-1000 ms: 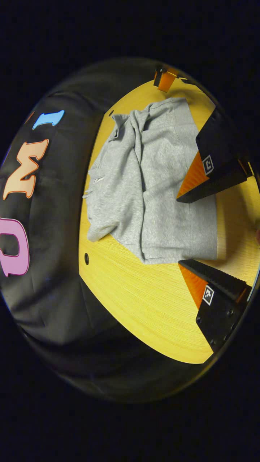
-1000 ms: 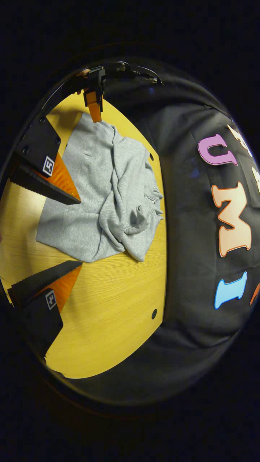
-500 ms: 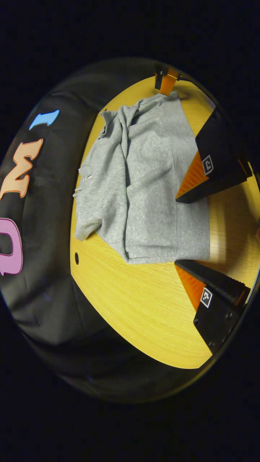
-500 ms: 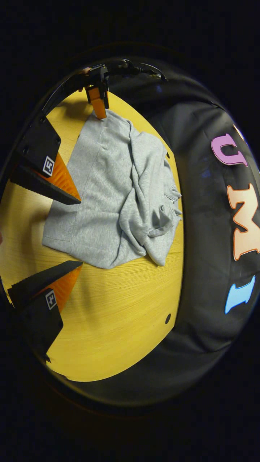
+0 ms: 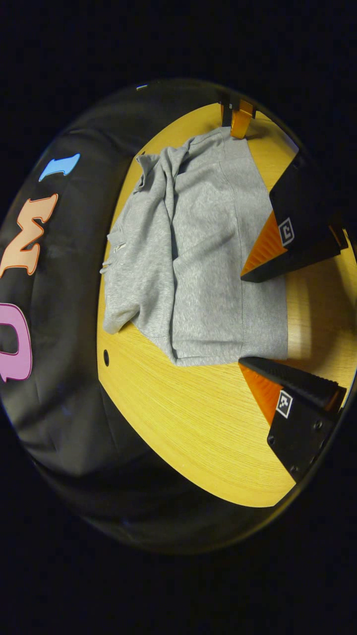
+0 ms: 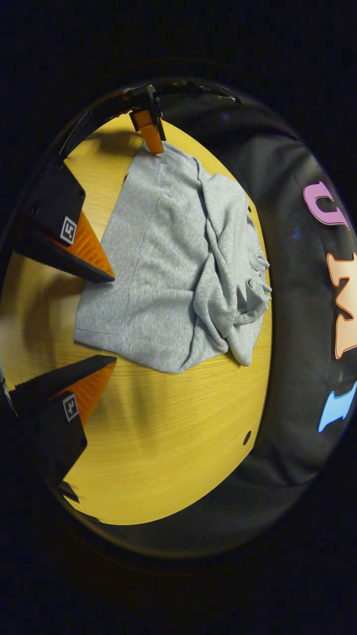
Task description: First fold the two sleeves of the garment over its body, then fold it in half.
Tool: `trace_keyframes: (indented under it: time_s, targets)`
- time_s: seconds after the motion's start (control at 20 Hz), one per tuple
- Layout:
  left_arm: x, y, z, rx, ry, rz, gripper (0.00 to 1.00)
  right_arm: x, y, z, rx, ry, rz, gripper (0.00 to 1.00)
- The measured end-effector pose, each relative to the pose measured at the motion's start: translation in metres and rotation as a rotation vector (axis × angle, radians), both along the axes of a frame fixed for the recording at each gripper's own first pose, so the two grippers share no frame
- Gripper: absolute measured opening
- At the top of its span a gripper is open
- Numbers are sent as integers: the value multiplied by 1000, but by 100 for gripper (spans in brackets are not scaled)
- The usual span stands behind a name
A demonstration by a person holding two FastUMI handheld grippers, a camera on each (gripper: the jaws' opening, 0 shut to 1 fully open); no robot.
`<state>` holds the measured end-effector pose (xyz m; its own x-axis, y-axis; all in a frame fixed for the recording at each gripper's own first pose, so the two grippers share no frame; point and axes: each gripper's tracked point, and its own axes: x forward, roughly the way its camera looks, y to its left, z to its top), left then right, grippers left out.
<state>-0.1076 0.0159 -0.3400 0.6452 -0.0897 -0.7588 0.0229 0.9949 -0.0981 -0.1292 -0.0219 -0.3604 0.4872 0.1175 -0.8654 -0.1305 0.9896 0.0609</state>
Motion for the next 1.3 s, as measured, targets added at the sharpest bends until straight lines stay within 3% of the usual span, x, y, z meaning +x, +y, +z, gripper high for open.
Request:
trace_keyframes:
  time_s: [0.05, 0.1, 0.15, 0.3, 0.4, 0.5, 0.55, 0.7, 0.9, 1.3]
  targets:
    - [-1, -1, 0, 0, 6, -10, 87, 0, 0, -1, -3, 4, 8, 82]
    - [0, -2, 0, -4, 8, -21, 84, 1, 4, -1, 12, 7, 16, 81]
    - [1, -3, 1, -10, 8, -32, 84, 0, 5, 0, 16, 6, 12, 70]
    - [2, -5, -1, -16, 8, -45, 68, 2, 11, 0, 52, 9, -2, 39]
    - [5, -12, 0, -39, 7, -63, 65, 2, 12, 0, 69, 18, -13, 20]
    - [7, -20, 2, -77, -15, -50, 21, 2, 13, 1, 83, 34, -6, 19]
    - [9, -22, 0, -73, -18, -46, 10, 2, 12, 2, 91, 33, -1, 12]
    - [9, -22, 2, -52, 2, -34, 0, 3, 13, 3, 88, 34, 38, 5]
    - [11, -24, 13, -29, 57, -33, 0, 15, 15, 33, 152, -23, 74, 3]
    - [33, -31, 72, -83, 2, 22, 0, 56, 15, 85, 308, -86, 96, 3]
